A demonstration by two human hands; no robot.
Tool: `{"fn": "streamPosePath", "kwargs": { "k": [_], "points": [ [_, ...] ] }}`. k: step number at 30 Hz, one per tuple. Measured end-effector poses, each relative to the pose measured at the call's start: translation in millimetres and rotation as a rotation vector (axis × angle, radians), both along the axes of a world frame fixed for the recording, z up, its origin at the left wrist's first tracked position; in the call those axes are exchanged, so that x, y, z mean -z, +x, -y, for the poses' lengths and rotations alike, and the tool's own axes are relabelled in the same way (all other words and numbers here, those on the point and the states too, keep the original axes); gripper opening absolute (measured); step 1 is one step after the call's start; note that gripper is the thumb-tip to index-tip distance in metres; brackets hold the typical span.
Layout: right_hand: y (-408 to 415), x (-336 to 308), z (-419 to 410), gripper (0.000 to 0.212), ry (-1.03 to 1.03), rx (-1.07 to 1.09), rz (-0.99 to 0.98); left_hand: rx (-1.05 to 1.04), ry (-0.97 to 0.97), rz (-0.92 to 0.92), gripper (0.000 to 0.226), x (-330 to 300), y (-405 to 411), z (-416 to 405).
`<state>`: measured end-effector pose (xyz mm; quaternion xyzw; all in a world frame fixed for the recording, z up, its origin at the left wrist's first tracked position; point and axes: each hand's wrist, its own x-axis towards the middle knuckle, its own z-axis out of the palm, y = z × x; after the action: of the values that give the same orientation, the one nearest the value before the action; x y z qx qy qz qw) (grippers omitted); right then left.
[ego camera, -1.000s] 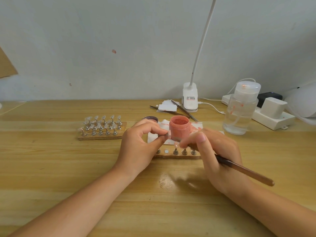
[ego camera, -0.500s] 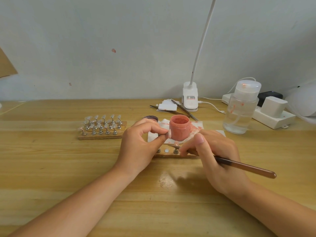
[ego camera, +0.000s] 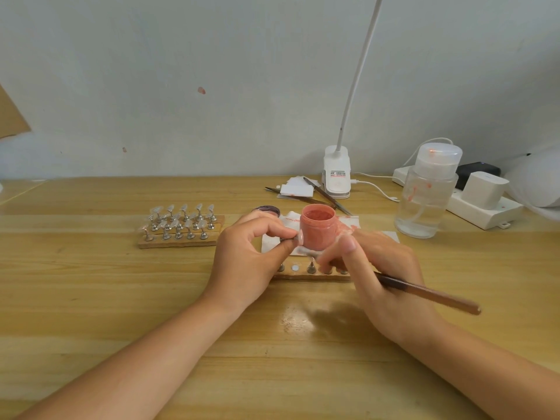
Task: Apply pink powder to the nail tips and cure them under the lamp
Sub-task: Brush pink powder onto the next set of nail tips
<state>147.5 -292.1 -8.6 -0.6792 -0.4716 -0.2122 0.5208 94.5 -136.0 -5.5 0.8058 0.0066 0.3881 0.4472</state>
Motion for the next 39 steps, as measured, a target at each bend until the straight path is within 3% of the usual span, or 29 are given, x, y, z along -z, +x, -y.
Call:
{"fn": "streamPosePath", "kwargs": {
  "k": [6, 10, 14, 21, 28, 36, 39],
  "points": [
    [-0.3, -0.4, 0.0, 0.04, 0.017, 0.051, 0.011, 0.001, 0.005, 0.006, 0.026, -0.7, -0.3, -0.1],
    [-0.1, 0.9, 1.0, 0.05, 0.013, -0.013, 0.006, -0.007, -0.014, -0.005, 0.026, -0.4, -0.5, 0.7],
    [-0.4, -1.0, 0.1, 0.04, 0.043, 0.046, 0.015, 0.003, -0.009, -0.008, 0.025, -1.7, -0.8, 0.7],
    [-3.0, -1.3, 1.0, 0.039, 0.036, 0.003, -0.068, -0.001, -0.017, -0.013, 0.027, -2.3, -1.2, 1.1],
    [-5.5, -2.1, 3.0, 0.041, 0.024, -0.065, -0.096, 0.016, -0.02, -0.013, 0.021, -2.5, -0.7, 1.0],
    [0.6, -0.8, -0.3, 0.04, 0.109, -0.001, -0.099, 0.056, -0.13, -0.032, 0.012, -0.8, -1.2, -0.4],
    [0.8, 0.7, 0.1, 0.04, 0.095, -0.013, -0.101, 0.068, -0.066, -0.015, 0.015, -1.7, -1.1, 0.7]
  ]
}}
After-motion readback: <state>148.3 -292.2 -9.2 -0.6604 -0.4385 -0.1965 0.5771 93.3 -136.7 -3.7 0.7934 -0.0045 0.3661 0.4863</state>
